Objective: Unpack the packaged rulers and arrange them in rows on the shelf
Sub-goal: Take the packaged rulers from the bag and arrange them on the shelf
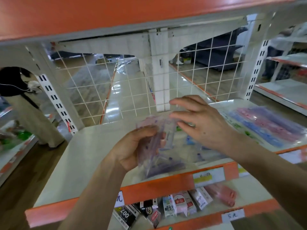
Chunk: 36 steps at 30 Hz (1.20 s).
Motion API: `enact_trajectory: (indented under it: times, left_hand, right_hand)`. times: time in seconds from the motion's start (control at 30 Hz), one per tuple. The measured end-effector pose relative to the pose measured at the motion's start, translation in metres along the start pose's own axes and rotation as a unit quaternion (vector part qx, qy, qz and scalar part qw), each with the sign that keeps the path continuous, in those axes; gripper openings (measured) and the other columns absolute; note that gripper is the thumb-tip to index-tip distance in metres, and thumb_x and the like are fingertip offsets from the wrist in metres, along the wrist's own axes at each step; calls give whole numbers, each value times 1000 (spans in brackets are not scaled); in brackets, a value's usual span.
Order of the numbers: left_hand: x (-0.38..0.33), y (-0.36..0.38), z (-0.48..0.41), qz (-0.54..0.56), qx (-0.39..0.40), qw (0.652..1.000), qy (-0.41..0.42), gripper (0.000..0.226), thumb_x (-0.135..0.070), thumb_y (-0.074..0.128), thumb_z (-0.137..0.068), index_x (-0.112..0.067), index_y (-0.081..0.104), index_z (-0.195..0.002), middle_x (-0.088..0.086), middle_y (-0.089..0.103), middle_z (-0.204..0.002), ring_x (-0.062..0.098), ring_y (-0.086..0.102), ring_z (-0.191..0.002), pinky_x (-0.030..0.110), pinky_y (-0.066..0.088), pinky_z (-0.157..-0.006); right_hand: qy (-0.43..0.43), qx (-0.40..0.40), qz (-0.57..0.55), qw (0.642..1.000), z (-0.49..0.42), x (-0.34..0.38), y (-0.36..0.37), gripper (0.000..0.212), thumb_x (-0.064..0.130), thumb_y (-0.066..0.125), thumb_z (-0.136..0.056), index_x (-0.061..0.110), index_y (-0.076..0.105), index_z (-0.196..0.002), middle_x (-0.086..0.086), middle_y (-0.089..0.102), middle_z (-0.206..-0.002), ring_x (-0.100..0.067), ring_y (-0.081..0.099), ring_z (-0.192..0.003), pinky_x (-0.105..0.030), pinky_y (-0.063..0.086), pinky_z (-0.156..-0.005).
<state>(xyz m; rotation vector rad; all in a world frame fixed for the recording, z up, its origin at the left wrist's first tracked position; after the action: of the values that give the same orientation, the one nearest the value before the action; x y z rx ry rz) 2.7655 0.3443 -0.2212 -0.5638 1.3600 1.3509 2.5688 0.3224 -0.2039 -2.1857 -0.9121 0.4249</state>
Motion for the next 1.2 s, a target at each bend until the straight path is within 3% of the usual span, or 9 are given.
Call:
enact_trajectory:
  times: [0.13,0.23,0.3,0.4,0.5,0.67,0.83,1.07,1.2]
  left_hand:
    - [-1,9,-9,58,-19,998,-11,19,-12,55,-78,-8,74,-78,8,69,-72,16,65,-53,18,46,-40]
    - [-1,7,-16,127,-44,991,-9,24,-12,50,-92,-6,73,-84,6,68,-71,15,63,-52,18,49,-44]
    - [3,8,-22,133,-53,990,-14,21,-12,50,-94,-5,68,-88,6,66,-70,14,62,-51,18,51,-47]
    - [10,13,-31,127,-53,990,-24,19,-13,48,-95,-5,63,-86,5,64,-66,13,61,-49,17,51,-46]
    - [14,19,-37,127,-45,990,-39,20,-14,47,-96,-6,61,-84,5,63,-64,12,61,-49,17,51,-46]
    - [17,27,-46,126,-36,991,-40,21,-14,48,-95,-6,62,-81,3,65,-63,12,62,-51,17,52,-50]
    - [21,31,-52,131,-36,990,-44,18,-12,48,-96,-5,60,-85,5,65,-64,14,62,-51,18,52,-50]
    - [22,31,-55,123,-38,991,-42,9,-11,50,-93,-8,59,-93,8,63,-72,18,63,-55,22,54,-52]
    - [22,29,-55,131,-64,989,-26,13,-8,51,-93,-8,61,-85,9,60,-77,20,66,-59,28,58,-56]
  right_hand:
    - [27,8,-23,999,14,-13,-7,23,26,54,-90,18,75,-94,11,69,-97,-11,57,-95,-27,48,-78]
    - [180,42,-143,972,29,-25,-18,21,21,57,-92,15,73,-102,21,62,-89,2,55,-82,-16,42,-76]
    - [280,74,-196,937,39,-31,-25,18,13,57,-93,17,73,-102,13,63,-79,-2,57,-73,-13,41,-68]
    - [330,103,-206,915,49,-34,-29,24,7,53,-93,23,70,-88,-13,65,-70,-25,55,-62,-30,42,-60]
    - [390,126,-207,888,60,-41,-33,23,6,52,-93,16,72,-88,-19,65,-74,-23,50,-61,-32,39,-58]
    - [489,170,-183,836,79,-54,-37,24,9,51,-92,20,72,-89,11,61,-70,-3,52,-63,-4,38,-54]
    - [515,204,-186,812,90,-55,-34,30,13,49,-92,31,68,-76,10,63,-77,-7,56,-74,-17,40,-66]
    - [499,265,-129,815,91,-51,-29,24,18,51,-93,18,74,-96,6,67,-95,-13,60,-88,-24,45,-79]
    - [434,261,-40,861,86,-46,-27,29,14,47,-91,5,58,-66,-10,58,-70,-20,51,-61,-41,50,-69]
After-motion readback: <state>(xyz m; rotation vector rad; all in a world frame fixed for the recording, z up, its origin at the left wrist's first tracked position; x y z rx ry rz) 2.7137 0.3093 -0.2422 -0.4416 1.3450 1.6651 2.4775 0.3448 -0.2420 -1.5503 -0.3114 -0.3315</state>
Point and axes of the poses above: each hand's wrist, its own z-axis away from the middle knuckle, its own y-axis out of the palm, x = y × z, the point moved 1 cm from there along -z, towards the middle knuckle
